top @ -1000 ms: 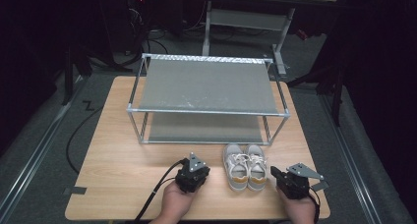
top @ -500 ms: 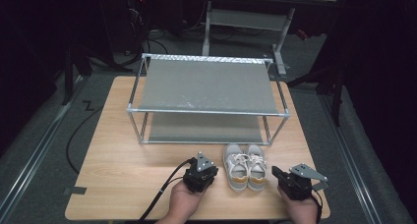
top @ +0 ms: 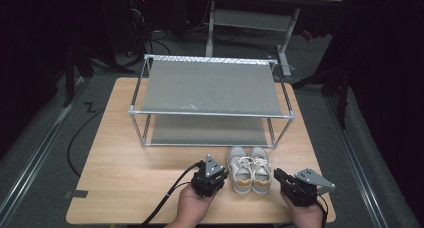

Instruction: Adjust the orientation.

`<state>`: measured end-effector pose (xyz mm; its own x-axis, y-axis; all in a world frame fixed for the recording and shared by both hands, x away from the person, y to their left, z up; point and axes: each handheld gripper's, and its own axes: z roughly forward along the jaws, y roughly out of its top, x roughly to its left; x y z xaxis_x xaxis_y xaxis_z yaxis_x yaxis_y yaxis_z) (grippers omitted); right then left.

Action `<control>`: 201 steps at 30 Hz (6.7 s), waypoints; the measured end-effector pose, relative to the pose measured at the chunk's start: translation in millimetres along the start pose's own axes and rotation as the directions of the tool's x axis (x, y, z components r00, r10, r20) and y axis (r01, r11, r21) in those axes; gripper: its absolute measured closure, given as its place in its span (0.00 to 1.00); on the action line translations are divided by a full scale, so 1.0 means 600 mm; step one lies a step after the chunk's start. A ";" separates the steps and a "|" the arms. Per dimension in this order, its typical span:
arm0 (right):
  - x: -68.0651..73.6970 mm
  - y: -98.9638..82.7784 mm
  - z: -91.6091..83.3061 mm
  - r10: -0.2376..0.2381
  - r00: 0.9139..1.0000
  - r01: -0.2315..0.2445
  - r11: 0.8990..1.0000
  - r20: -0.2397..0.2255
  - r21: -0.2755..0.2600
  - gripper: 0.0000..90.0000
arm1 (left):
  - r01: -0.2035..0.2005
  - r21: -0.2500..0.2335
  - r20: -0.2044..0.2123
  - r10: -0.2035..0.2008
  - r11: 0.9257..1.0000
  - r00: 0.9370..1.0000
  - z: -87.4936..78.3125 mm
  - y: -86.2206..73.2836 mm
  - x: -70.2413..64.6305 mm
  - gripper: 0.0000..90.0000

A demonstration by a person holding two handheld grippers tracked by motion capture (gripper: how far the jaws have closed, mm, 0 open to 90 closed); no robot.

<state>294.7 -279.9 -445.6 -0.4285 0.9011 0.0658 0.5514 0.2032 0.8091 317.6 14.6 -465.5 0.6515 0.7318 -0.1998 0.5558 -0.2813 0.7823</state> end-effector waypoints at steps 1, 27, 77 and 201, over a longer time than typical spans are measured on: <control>-0.001 -0.001 0.000 0.004 1.000 -0.004 1.000 -0.002 0.004 0.91 | -0.009 0.011 -0.004 0.009 1.000 1.000 0.000 -0.001 0.000 0.89; -0.037 0.052 0.060 0.166 0.950 -0.295 0.759 0.266 0.580 0.55 | -0.012 0.069 -0.070 0.016 0.998 0.997 -0.150 -0.057 0.204 0.59; 0.123 0.211 0.147 0.163 0.946 -0.325 0.465 0.281 0.823 0.74 | -0.003 0.067 -0.038 0.006 0.998 0.999 -0.151 -0.067 0.211 0.55; 0.079 0.065 0.050 0.078 0.989 -0.118 0.934 0.130 0.337 0.65 | -0.087 0.066 -0.015 0.088 0.994 0.996 -0.111 -0.055 0.118 0.56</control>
<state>317.3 -217.6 -428.7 -0.2880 0.9562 0.0522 0.8069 0.2129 0.5511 311.2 117.3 -465.8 0.6901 0.7135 -0.1209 0.5296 -0.3841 0.7563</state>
